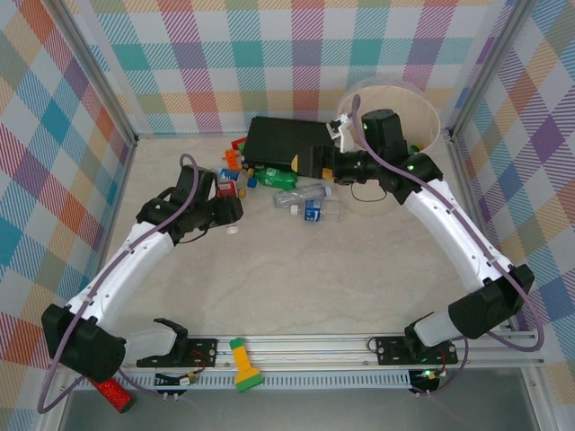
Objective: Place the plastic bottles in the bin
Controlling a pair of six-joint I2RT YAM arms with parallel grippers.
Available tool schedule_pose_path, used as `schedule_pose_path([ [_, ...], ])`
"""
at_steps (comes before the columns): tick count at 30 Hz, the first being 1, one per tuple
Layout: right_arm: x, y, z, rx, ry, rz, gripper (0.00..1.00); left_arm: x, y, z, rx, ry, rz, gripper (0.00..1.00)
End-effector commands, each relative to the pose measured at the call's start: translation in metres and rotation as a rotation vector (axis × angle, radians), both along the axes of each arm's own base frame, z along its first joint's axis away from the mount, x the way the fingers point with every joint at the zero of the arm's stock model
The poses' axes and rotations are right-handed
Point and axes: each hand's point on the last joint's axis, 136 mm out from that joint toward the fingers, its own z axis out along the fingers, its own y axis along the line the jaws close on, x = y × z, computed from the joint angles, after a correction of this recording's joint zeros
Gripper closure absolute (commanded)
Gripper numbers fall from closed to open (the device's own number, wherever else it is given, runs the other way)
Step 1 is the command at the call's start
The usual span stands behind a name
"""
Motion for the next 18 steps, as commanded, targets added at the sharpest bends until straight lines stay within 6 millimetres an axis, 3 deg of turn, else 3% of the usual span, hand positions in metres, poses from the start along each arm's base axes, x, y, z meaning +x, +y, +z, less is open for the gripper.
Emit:
schedule_pose_path([
  [1, 0.000, 0.016, 0.008, 0.126, 0.065, 0.057, 0.15, -0.002, -0.026, 0.035, -0.153, -0.056, -0.049, 0.43],
  [12, 0.001, 0.073, -0.006, 0.125, 0.128, 0.069, 0.17, -0.009, -0.073, 0.105, -0.397, -0.169, -0.262, 0.45],
  [18, 0.002, 0.107, -0.007, 0.112, 0.135, 0.098, 0.16, -0.021, -0.087, 0.115, -0.472, -0.160, -0.355, 0.46],
])
